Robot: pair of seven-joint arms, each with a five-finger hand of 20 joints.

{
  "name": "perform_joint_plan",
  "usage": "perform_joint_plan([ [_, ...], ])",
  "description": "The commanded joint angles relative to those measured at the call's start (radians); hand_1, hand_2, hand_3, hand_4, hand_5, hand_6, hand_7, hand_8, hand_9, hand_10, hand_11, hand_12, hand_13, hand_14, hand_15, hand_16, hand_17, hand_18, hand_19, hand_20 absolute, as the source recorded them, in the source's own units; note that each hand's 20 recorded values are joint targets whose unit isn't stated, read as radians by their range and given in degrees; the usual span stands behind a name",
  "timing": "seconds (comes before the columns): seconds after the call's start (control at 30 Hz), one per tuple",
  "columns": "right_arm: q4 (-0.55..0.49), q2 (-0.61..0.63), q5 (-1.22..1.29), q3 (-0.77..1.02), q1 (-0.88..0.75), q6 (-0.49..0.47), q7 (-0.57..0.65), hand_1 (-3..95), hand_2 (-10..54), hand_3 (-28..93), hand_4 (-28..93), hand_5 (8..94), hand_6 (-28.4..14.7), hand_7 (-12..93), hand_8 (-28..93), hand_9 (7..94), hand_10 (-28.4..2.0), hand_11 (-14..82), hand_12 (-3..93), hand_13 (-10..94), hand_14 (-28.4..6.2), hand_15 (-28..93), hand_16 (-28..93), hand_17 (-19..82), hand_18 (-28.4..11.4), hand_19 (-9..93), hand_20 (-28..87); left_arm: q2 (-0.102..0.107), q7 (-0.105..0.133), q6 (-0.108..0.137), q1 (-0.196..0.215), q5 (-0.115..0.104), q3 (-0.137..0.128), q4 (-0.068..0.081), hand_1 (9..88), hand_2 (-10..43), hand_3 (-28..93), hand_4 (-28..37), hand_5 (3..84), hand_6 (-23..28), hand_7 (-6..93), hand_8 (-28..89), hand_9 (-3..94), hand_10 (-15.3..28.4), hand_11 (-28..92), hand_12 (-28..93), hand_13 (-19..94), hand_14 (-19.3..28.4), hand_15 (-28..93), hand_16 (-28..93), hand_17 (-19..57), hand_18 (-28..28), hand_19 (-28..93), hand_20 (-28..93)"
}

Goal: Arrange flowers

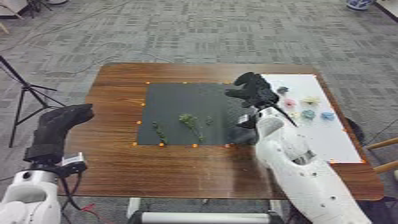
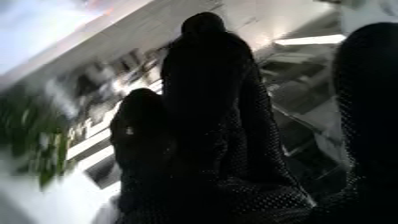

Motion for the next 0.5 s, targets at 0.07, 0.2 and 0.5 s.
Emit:
perform_joint_plan([
  [0.07,0.041,0.103,-0.030,0.122,-0.015,-0.159,0.069,35.0,-9.5,58,-10,59.0,-5.7,15,-3,75.1,-16.6,20.2,23.7,89,-6.0,49,36,65,-10.1,93,38,-0.021,-0.013,-0.008,0.026,0.019,-0.002,-0.016,25.9,0.3,69,-25.0,55.4,1.4,20.3,-9,53.7,14.4,22,14,42,17.2,27,2,2.8,15.2,21,22],
  [0.2,0.031,0.115,-0.033,0.143,-0.050,-0.178,0.062,34.5,-9.5,58,-10,58.9,-5.7,15,-3,75.0,-16.5,20.5,23.8,89,-5.9,50,36,65,-10.1,93,38,-0.022,-0.011,-0.008,0.032,0.020,-0.008,-0.021,26.0,0.3,69,-24.9,55.4,1.4,20.3,-9,53.6,14.4,22,14,42,17.2,27,2,2.8,15.2,21,22],
  [0.5,0.046,0.101,-0.132,0.075,-0.028,-0.329,0.050,30.5,-9.5,56,-11,58.2,-6.8,14,-3,76.3,-16.9,21.6,23.6,90,-5.2,51,36,66,-9.1,93,41,-0.027,-0.014,-0.025,0.022,0.035,-0.004,-0.024,26.3,0.3,69,-24.9,55.3,1.0,20.2,-9,53.3,14.4,22,14,42,17.2,27,2,2.6,15.3,21,22],
])
